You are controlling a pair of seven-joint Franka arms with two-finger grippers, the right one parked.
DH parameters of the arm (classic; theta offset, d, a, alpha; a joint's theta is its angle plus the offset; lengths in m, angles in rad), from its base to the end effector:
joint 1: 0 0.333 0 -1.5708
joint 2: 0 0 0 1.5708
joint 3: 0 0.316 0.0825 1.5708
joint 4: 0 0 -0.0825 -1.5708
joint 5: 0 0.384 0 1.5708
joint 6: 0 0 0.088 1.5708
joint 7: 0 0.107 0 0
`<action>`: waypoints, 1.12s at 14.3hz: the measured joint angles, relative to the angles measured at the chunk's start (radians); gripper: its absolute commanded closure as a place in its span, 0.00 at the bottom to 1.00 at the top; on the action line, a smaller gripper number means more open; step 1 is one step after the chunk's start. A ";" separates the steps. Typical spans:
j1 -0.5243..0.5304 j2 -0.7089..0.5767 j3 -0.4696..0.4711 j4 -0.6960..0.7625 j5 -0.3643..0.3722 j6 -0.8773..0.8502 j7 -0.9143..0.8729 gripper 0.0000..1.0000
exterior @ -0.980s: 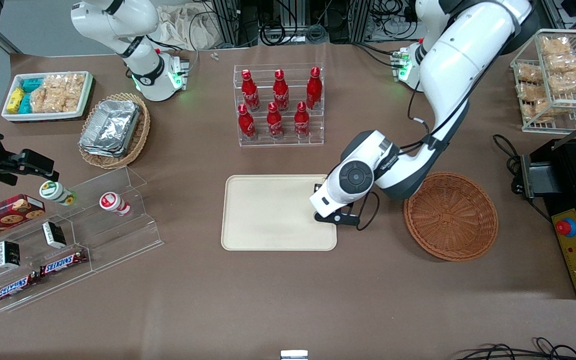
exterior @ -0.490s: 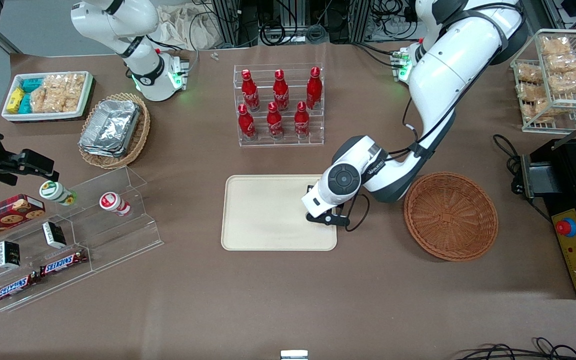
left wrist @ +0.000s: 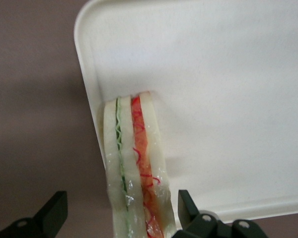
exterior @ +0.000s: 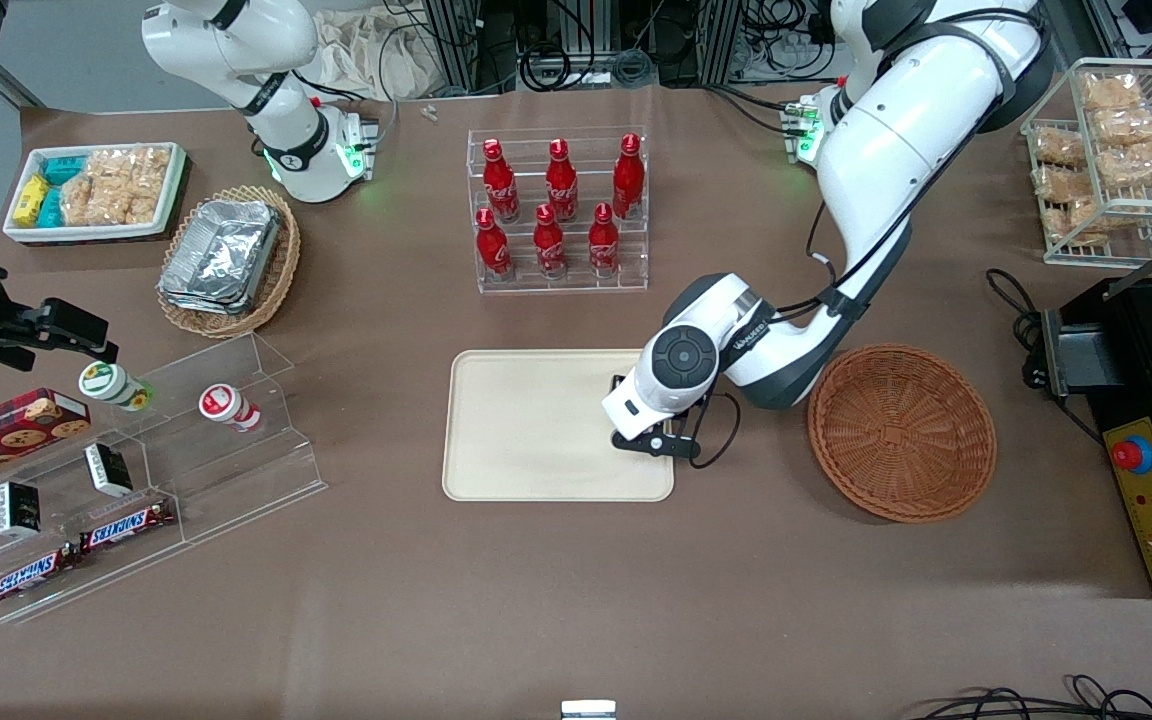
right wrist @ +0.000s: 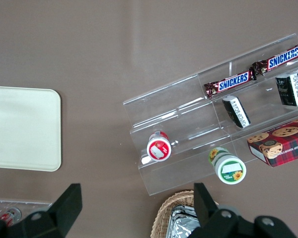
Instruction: Place sandwich from basket to tray
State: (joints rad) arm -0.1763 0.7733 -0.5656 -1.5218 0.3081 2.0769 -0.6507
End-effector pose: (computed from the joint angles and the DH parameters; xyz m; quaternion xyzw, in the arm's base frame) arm 0.5630 -0.4099 0.2459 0.9944 -0.0705 -0.0758 0.0209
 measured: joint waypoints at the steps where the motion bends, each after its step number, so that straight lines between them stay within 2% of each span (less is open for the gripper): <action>1: 0.000 -0.016 0.000 0.020 0.000 -0.036 0.000 0.01; 5: 0.025 -0.133 0.002 0.157 -0.005 -0.329 -0.005 0.00; 8: 0.114 -0.221 0.003 0.199 -0.067 -0.399 -0.001 0.00; 10: 0.173 -0.267 0.003 0.199 -0.082 -0.451 0.016 0.00; 13: 0.266 -0.324 0.014 0.199 -0.117 -0.524 0.179 0.00; 16: 0.285 -0.417 0.166 0.178 -0.204 -0.578 0.440 0.00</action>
State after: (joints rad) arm 0.1084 0.3566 -0.3993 -1.3441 0.1044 1.4989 -0.2110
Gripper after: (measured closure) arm 0.000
